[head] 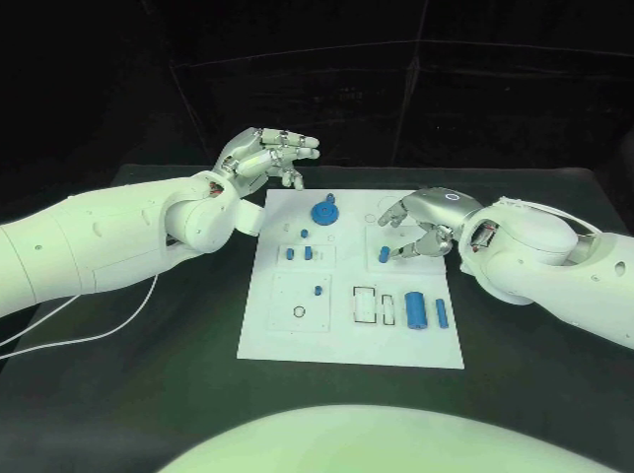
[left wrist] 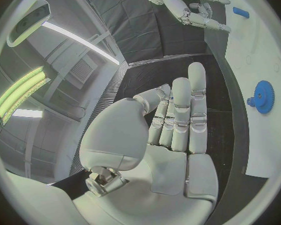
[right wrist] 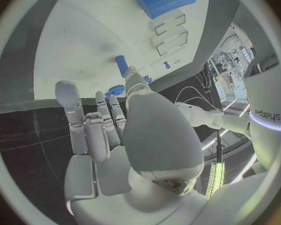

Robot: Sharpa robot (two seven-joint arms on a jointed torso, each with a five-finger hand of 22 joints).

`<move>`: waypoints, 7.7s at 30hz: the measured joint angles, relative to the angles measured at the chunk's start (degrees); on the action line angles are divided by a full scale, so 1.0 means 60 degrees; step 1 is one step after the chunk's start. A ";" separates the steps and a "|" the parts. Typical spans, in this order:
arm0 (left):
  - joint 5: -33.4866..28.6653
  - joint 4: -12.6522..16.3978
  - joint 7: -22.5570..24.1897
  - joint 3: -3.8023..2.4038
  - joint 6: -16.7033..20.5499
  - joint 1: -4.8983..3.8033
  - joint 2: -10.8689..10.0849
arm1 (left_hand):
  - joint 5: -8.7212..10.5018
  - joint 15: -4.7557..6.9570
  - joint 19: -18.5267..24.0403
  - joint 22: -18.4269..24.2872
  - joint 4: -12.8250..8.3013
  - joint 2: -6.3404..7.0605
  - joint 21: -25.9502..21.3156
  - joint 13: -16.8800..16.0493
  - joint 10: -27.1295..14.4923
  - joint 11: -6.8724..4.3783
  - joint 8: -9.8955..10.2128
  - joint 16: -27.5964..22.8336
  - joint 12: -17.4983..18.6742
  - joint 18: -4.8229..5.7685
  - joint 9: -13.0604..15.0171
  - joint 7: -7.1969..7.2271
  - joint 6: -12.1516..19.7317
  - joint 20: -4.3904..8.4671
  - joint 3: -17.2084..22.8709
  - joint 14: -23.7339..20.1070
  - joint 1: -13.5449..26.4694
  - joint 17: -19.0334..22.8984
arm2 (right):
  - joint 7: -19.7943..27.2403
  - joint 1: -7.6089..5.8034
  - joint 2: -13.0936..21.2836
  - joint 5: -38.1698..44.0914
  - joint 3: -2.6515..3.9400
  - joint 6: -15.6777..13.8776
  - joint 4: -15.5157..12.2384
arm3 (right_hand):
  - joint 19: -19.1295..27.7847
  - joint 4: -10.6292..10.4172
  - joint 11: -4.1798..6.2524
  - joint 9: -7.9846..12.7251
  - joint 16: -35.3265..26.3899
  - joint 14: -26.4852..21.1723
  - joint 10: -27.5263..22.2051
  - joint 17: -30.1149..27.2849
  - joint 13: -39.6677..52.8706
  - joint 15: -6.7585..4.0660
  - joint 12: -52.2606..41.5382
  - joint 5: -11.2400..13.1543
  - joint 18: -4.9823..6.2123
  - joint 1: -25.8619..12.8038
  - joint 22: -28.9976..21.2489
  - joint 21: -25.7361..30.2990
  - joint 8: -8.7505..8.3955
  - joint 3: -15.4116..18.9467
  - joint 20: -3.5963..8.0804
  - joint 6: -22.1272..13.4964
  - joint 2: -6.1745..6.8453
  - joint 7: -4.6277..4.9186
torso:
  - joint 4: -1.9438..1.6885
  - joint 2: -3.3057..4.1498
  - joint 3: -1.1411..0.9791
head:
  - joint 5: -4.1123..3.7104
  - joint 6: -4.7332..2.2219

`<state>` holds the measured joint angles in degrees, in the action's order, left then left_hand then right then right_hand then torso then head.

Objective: Assemble the parts on the task board

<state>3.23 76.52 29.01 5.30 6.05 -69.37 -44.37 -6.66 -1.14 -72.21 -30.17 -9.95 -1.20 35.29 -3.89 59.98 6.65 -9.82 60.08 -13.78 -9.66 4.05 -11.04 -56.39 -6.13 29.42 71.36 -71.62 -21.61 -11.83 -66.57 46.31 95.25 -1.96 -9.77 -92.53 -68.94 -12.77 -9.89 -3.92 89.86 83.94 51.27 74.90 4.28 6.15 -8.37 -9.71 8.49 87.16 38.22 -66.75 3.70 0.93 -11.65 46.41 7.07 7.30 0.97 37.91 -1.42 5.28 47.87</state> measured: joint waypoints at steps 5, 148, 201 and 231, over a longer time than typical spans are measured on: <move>0.0000 -0.0013 0.0000 0.0002 0.0000 0.0001 0.0004 | 0.0000 0.0000 0.0000 0.0000 0.0000 0.0000 0.0000 0.0000 0.0000 0.0000 0.0000 0.0000 0.0000 0.0000 0.0000 0.0000 0.0000 0.0000 0.0000 0.0000 0.0000 0.0000 | -0.0008 -0.0003 -0.0167 -0.0001 -0.0006 0.0478 0.0051 | -0.0153 0.0003 0.0145 -0.0029 0.0000 -0.0004 0.0360 0.0000 0.0014 -0.0078 -0.0271 -0.0005 -0.0001 0.0138 0.0128 -0.0054 0.0075 -0.0002 0.0088 0.0415 -0.0138 0.0109 | -0.0002 -0.0001 0.0005 | -0.0024 -0.0001; -0.0003 -0.0173 -0.0024 0.0005 -0.0110 -0.0005 0.0207 | 0.0000 0.0000 0.0031 0.0007 -0.0014 0.0003 -0.0035 0.0000 -0.0067 0.0000 -0.0035 0.0000 -0.0034 0.0000 0.0000 0.0034 0.0033 -0.0032 0.0067 0.0001 0.0074 0.0029 | 0.0679 0.1127 -0.3037 0.1236 -0.0299 0.1069 0.0142 | -0.0531 0.1222 0.0406 0.0055 0.0000 0.0015 0.2160 0.0007 -0.0116 -0.0456 0.0772 0.0587 -0.0006 -0.0724 0.0223 -0.0170 0.0002 -0.4237 0.0399 0.1268 0.0468 0.0576 | -0.0008 -0.0003 0.0007 | 0.0396 0.0357; -0.0004 -0.0164 -0.0101 0.0023 -0.0143 0.0000 0.0063 | 0.0000 0.0000 0.0031 0.0004 -0.0044 0.0003 -0.0035 0.0000 -0.0066 0.0000 -0.0069 0.0000 -0.0073 0.0000 0.0000 -0.0001 0.0068 -0.0031 0.0096 -0.0069 0.0073 0.0042 | -0.2747 0.0119 0.2726 -0.2358 -0.0310 -0.0750 -0.2618 | -0.1792 -0.0667 0.1204 -0.0487 0.0000 0.0015 0.4057 0.0002 0.6689 -0.1045 -0.7200 -0.0406 -0.0458 -0.2379 0.3929 -0.2092 0.1649 0.1157 0.1001 0.1757 -0.0198 0.0022 | 0.0398 0.0004 -0.0091 | -0.0703 -0.0117; -0.0005 -0.0129 -0.0151 0.0030 -0.0145 0.0002 0.0005 | 0.0000 0.0000 0.0031 0.0003 -0.0079 0.0003 -0.0035 0.0000 -0.0066 0.0000 -0.0068 0.0000 -0.0072 0.0000 0.0000 -0.0001 0.0068 -0.0032 0.0131 -0.0068 0.0073 0.0045 | -0.3781 0.1092 0.1825 -0.1992 -0.0341 -0.1119 -0.2700 | -0.1872 -0.0668 0.1190 -0.0697 0.0000 0.0015 0.5080 0.0001 1.1308 -0.1044 -1.1042 -0.0966 -0.0606 -0.2805 0.4448 -0.2332 0.2155 0.1387 0.0919 0.1611 -0.0265 0.0015 | 0.0404 0.0020 -0.0083 | -0.0836 -0.0005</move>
<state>3.20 75.75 28.11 5.48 5.18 -69.36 -44.34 -6.66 -1.14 -72.02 -30.15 -10.42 -1.18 35.08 -3.89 59.58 6.66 -10.23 60.08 -14.21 -9.65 4.05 -11.04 -55.99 -6.32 30.21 70.95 -71.18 -21.35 -34.51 -60.02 57.26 83.29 -4.00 -16.48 -108.73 -80.17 -16.78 -2.75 -8.10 89.86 84.03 81.75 74.91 72.13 -0.11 -74.62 -15.51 4.86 70.33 64.90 -80.74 16.63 9.25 -6.13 56.07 5.48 7.39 3.39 38.03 -1.92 0.26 47.83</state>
